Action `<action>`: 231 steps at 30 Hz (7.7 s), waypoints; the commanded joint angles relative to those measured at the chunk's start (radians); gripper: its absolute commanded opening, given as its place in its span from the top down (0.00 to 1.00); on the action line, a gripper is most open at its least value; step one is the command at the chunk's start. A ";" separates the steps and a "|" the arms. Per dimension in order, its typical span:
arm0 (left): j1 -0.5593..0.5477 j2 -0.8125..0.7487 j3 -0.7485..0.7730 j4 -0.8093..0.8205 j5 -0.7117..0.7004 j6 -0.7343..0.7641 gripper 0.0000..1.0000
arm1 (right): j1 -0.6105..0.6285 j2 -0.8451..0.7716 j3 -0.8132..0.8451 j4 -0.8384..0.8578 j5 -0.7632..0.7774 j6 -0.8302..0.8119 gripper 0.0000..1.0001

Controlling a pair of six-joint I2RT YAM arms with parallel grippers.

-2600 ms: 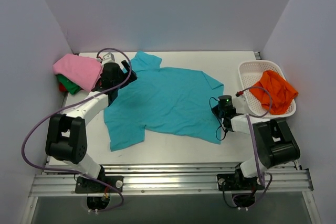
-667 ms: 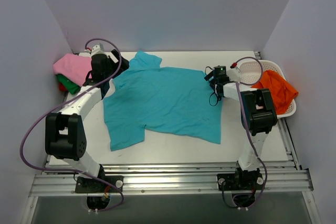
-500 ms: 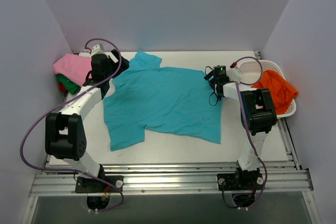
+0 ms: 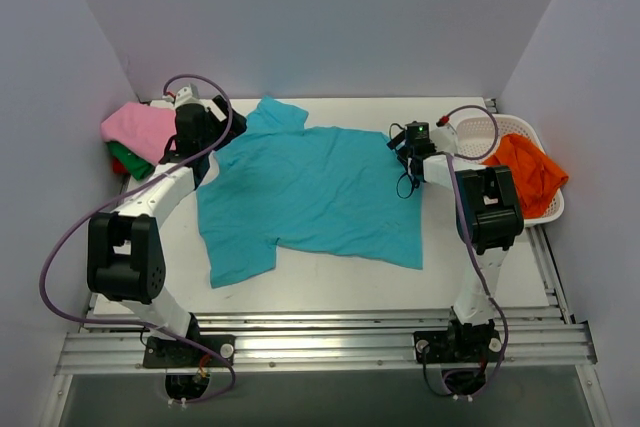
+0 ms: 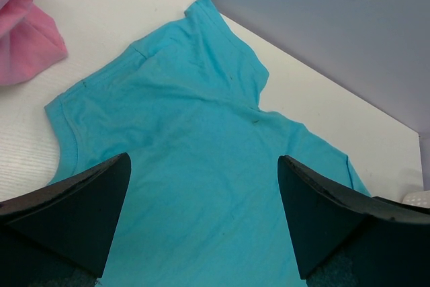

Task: Fold and stack the t-shirts
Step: Flatten the tshirt out, then fold the tshirt

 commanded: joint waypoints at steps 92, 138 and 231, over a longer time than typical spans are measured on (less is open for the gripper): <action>0.005 0.072 0.035 0.062 0.001 0.015 0.00 | -0.107 0.103 0.095 0.068 -0.098 0.005 1.00; -0.160 -0.283 -0.156 -0.292 -0.274 -0.120 0.07 | 0.073 -0.623 -0.206 -0.150 0.241 -0.055 0.23; -0.449 -0.658 -0.784 -0.270 -0.374 -0.360 0.98 | 0.406 -0.901 -0.872 -0.328 0.197 0.341 0.07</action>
